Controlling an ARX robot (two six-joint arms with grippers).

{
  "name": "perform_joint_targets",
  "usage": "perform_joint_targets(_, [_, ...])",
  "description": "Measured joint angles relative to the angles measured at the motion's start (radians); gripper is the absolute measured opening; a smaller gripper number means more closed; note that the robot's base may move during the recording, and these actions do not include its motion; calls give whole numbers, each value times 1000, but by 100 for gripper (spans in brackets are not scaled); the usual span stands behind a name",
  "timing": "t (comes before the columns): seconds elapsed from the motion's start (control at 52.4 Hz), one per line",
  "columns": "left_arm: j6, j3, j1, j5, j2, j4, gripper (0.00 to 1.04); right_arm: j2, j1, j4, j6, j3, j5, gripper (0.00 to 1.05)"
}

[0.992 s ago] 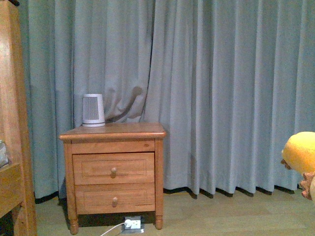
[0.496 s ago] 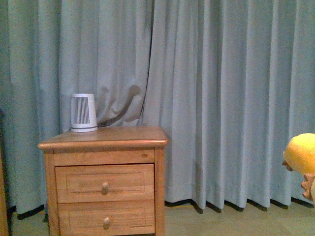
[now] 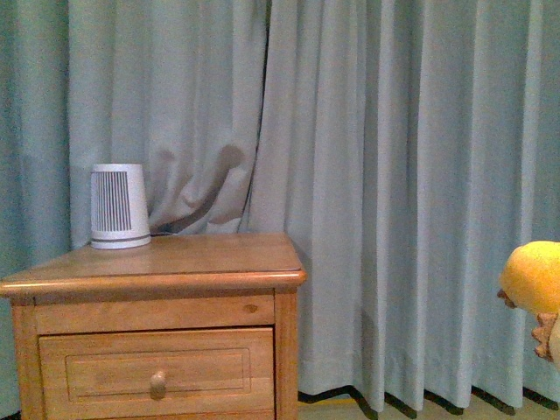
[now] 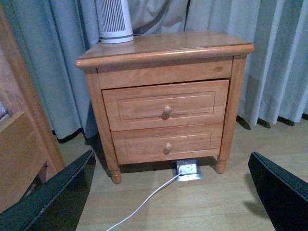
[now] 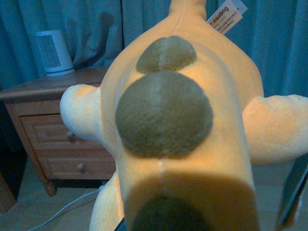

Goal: Put away toys

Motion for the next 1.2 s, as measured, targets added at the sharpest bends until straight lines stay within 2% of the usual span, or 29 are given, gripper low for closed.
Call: perform_joint_targets(1.202, [1,0,0,0,0,0,98,-1,2,-1,0,0,0,7])
